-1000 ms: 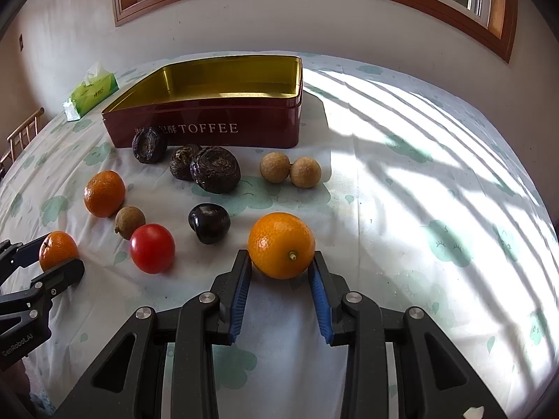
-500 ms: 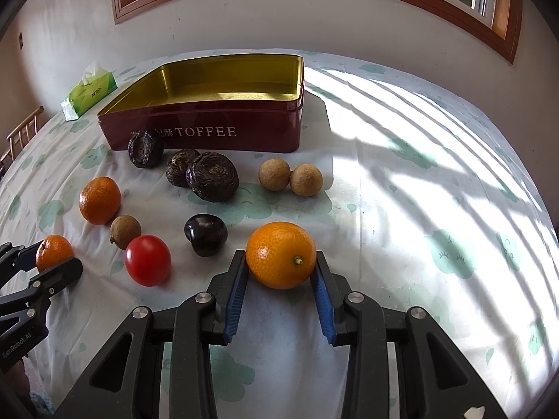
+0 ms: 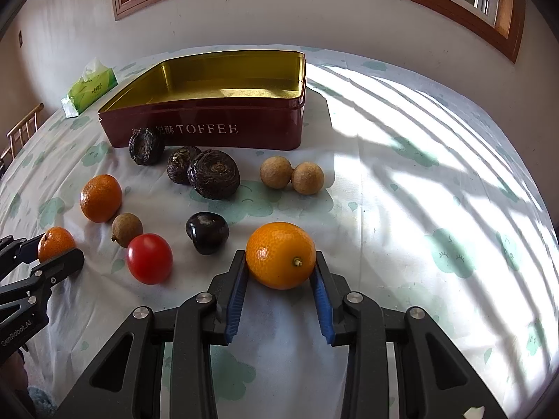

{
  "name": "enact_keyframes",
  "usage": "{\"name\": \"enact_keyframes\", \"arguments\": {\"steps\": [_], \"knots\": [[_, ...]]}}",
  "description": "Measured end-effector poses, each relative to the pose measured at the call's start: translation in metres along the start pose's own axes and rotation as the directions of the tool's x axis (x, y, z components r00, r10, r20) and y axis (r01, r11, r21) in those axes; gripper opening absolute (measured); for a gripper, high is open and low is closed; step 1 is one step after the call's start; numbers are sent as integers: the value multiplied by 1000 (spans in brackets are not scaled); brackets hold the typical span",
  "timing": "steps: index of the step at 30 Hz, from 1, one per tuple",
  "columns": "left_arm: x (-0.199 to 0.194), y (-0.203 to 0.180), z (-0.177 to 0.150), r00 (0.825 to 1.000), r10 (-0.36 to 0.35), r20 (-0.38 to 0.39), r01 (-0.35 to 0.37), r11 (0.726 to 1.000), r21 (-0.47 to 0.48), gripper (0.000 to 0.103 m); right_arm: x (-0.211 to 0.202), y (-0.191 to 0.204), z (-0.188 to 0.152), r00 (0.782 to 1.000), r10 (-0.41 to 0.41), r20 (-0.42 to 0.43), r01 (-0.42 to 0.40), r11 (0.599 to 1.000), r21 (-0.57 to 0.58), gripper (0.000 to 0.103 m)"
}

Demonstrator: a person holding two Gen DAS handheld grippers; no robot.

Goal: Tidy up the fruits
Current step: 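Carry both held oranges over the open TOFFEE tin with both tools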

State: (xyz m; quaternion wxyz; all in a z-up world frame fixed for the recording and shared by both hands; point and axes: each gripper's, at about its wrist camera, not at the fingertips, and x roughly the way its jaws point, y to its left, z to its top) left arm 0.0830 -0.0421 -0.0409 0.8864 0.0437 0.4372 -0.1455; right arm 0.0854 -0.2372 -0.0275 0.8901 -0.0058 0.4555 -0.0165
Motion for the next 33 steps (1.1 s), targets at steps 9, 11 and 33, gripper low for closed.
{"name": "enact_keyframes", "arguments": {"steps": [9,11,33], "knots": [[-3,4,13,1000,26,5,-26,1000,-2,41,-7,-1,7,1000,7,-1,-7,1000,8,32],[-4,5,16,999,30,10,-30,1000,0,41,-11,-1,10,1000,6,5,-6,1000,9,32],[-13,12,59,996,48,81,-48,999,-5,41,-25,10,64,996,40,75,-39,999,-23,32]]}}
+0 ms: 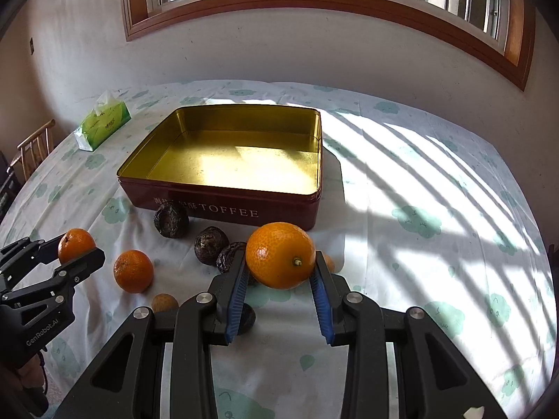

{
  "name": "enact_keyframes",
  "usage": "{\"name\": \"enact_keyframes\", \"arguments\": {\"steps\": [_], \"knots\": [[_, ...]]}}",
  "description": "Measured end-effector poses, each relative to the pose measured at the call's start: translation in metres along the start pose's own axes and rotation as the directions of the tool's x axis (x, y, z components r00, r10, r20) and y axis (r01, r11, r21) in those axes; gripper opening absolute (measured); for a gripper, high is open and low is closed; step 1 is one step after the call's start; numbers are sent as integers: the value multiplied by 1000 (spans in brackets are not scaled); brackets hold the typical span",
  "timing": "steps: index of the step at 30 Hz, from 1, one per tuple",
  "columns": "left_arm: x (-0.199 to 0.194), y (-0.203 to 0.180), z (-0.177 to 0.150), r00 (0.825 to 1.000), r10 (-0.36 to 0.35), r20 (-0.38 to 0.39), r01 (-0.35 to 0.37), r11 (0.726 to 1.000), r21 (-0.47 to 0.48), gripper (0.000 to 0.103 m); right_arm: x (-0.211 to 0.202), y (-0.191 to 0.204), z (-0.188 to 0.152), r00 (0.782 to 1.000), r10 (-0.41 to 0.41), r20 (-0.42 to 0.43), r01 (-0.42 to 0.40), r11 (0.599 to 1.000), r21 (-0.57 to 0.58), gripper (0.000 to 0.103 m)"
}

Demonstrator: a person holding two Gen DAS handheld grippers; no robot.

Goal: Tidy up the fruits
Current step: 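Carry both held oranges over the open TOFFEE tin with both tools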

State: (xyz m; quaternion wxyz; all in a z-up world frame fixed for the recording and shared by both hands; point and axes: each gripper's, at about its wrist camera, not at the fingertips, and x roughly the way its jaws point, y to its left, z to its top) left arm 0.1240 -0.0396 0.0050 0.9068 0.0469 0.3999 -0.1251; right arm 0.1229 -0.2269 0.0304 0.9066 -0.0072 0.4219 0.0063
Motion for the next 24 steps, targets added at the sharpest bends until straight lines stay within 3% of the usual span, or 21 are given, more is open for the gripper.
{"name": "enact_keyframes", "arguments": {"steps": [15,24], "knots": [[3,1,52,998,0,65,1,1000,-3,41,16,0,42,999,26,28,-26,1000,-15,32],[20,16,87,997,-16,74,21,998,-56,41,31,-5,58,999,30,23,-30,1000,-6,32]]}}
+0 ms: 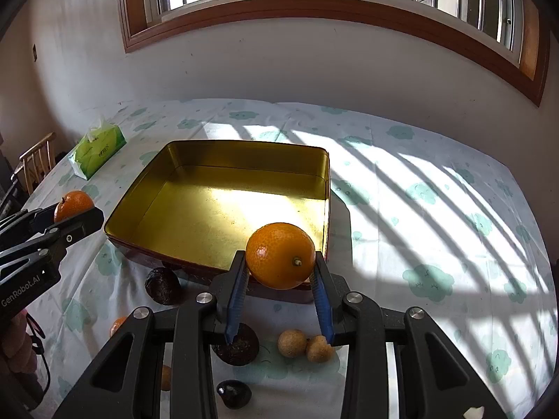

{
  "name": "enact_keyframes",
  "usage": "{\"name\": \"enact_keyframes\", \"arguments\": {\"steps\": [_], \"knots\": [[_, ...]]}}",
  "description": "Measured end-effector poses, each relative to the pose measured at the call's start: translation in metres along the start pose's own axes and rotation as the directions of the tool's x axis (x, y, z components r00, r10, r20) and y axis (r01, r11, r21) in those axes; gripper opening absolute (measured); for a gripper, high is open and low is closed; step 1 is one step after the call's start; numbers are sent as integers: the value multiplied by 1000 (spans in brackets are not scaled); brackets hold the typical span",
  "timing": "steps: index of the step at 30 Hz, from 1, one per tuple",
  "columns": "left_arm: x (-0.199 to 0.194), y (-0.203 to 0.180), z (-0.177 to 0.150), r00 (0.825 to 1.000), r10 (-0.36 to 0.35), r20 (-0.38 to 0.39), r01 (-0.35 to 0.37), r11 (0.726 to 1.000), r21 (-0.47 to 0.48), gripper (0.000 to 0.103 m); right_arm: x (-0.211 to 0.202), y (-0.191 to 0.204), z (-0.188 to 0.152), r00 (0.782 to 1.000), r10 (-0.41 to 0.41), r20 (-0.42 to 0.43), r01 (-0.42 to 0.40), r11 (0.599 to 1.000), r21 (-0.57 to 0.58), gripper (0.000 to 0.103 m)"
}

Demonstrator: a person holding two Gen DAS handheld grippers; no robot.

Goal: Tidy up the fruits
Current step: 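Carry both held oranges over the open TOFFEE tin with both tools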

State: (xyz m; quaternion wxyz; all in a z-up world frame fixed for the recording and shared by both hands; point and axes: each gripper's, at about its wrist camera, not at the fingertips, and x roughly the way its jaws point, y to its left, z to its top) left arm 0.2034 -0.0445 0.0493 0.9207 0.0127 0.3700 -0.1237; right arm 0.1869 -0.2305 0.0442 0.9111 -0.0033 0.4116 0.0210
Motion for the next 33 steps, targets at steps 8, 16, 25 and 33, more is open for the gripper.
{"name": "enact_keyframes", "arguments": {"steps": [8,16,25,33], "knots": [[30,-1,13,1000,-6,-28,6,1000,-5,41,25,4,12,1000,2,-19,-3,999,-37,33],[63,-5,11,997,9,-80,-8,1000,12,41,54,4,17,998,-2,-63,-1,999,-49,33],[78,-2,8,993,31,-109,-30,999,14,41,66,4,14,996,1,-88,-5,999,-50,33],[87,-2,4,989,60,-136,-56,998,30,41,70,3,13,995,-7,-100,3,999,-38,33]]}}
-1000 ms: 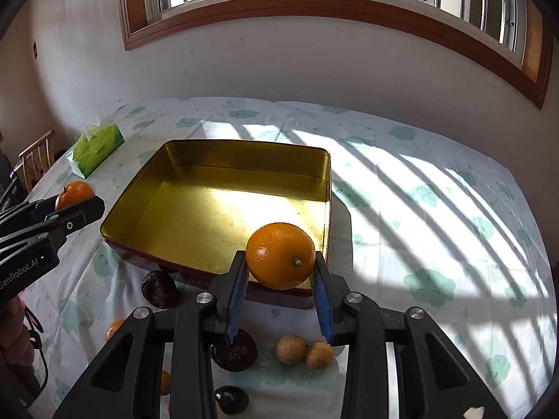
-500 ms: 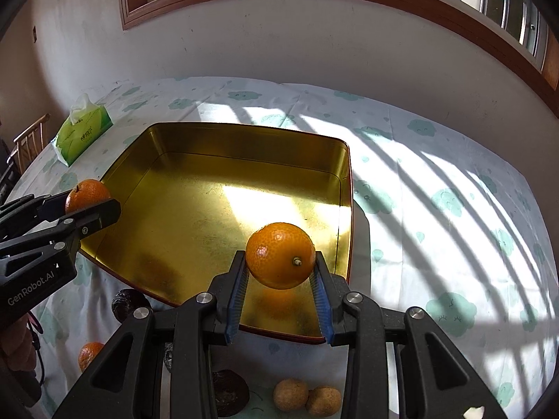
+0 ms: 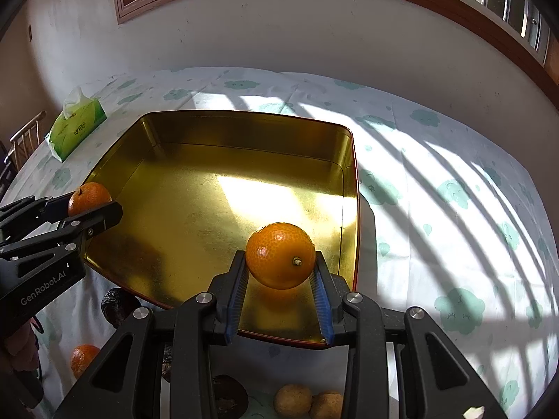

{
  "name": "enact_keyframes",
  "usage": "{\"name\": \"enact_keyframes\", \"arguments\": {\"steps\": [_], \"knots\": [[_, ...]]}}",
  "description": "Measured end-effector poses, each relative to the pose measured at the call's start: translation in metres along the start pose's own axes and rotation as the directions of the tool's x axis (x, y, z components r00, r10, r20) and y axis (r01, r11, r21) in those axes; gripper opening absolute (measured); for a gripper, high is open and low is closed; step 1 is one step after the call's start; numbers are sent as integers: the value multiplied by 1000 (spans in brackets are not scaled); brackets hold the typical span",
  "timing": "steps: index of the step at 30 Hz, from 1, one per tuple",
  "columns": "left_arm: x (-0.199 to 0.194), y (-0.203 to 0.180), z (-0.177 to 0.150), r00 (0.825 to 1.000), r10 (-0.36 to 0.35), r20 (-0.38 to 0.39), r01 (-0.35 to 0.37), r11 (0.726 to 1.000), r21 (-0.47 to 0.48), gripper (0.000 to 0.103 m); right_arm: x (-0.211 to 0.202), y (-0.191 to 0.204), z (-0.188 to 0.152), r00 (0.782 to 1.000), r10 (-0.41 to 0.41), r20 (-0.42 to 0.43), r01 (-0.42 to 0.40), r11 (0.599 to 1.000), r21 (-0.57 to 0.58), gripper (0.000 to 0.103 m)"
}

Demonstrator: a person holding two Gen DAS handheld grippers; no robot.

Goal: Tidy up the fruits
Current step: 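Carry both held oranges over the open TOFFEE tin with both tools, then lower and open the right tool in the tin while the left tool releases its orange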

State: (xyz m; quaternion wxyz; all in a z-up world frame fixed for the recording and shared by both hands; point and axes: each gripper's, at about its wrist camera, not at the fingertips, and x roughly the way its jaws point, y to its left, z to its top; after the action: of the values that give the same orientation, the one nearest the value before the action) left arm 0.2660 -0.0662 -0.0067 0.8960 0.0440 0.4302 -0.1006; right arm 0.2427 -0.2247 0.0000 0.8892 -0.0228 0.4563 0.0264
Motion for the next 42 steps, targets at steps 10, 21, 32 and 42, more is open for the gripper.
{"name": "enact_keyframes", "arguments": {"steps": [10,21,32,42], "knots": [[5,-4,-5,1000,16,-16,-15,1000,27,42,1,-1,0,1000,-3,1,3,1000,2,34],[6,-5,-5,1000,25,-17,-25,999,34,42,1,-2,0,1000,3,1,-3,1000,4,36],[0,-4,-6,1000,9,-14,-8,999,31,47,-8,1,-1,1000,7,13,-7,1000,2,44],[-31,-7,-15,1000,5,15,-5,999,32,50,-39,-5,-7,998,-2,60,1,1000,25,47]]}}
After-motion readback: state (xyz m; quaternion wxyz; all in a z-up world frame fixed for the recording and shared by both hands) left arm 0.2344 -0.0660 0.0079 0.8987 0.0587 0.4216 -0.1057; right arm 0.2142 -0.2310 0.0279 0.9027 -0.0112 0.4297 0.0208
